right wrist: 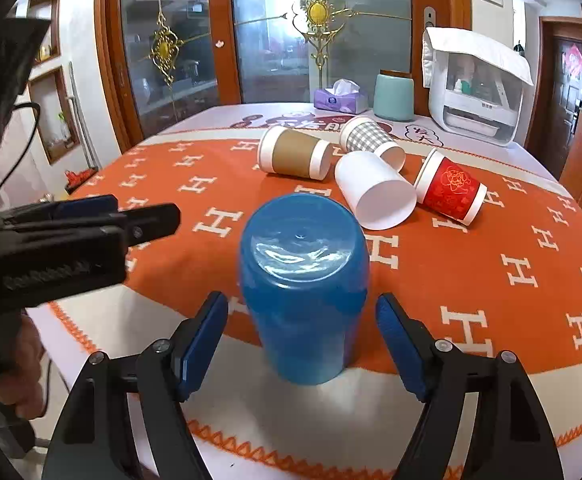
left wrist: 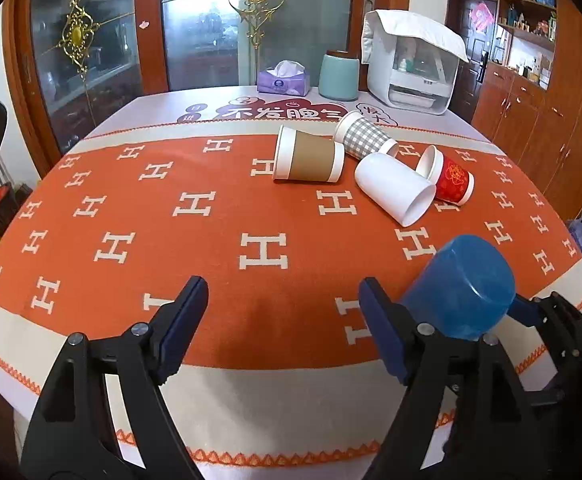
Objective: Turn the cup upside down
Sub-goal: 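Lower the inverted blue cup onto the cloth with the right gripper, then open the right gripper and pull it back from the blue cup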
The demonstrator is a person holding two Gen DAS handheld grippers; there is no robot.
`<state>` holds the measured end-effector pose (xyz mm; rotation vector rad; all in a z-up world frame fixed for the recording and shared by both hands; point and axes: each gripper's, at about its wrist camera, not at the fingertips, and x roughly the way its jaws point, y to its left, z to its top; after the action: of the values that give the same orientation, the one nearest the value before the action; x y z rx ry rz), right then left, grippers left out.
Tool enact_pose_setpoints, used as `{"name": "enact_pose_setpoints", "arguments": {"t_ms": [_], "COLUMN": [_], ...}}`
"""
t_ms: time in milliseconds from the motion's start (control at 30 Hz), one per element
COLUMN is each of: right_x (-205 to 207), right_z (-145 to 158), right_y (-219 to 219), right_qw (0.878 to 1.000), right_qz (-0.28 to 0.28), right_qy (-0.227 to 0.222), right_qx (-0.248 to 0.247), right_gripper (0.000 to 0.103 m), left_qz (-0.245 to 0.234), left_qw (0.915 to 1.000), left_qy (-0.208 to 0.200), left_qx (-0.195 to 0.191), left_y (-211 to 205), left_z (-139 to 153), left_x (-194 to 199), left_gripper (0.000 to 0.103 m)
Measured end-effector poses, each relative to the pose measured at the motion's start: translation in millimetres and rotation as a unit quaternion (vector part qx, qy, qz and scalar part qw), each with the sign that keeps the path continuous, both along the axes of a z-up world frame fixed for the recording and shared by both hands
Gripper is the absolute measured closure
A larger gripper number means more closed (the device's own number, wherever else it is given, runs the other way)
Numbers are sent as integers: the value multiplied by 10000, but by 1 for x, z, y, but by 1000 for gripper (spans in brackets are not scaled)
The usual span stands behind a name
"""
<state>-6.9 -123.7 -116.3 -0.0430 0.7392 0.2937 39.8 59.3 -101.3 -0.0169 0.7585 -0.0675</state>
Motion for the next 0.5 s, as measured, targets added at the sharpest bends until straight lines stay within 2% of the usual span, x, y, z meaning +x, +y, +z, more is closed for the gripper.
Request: {"name": "enact_pose_setpoints", "arguments": {"t_ms": [333, 500], "right_x": [-25, -35], "right_z": [29, 51], "right_y": [-18, -28], "right_qw": [9993, 9988], "right_qz": [-127, -269], "right_qy": [-39, -189], "right_qx": [343, 361], "right_gripper": [25, 25], "left_qz": [94, 133], "left_qw": [9995, 9983], "left_qy": [-229, -483], "left_qx": [199, 290], "left_y": [-5, -11], "left_z": [16, 36], "left_x": [-17, -25], "left_gripper": [27, 20]}}
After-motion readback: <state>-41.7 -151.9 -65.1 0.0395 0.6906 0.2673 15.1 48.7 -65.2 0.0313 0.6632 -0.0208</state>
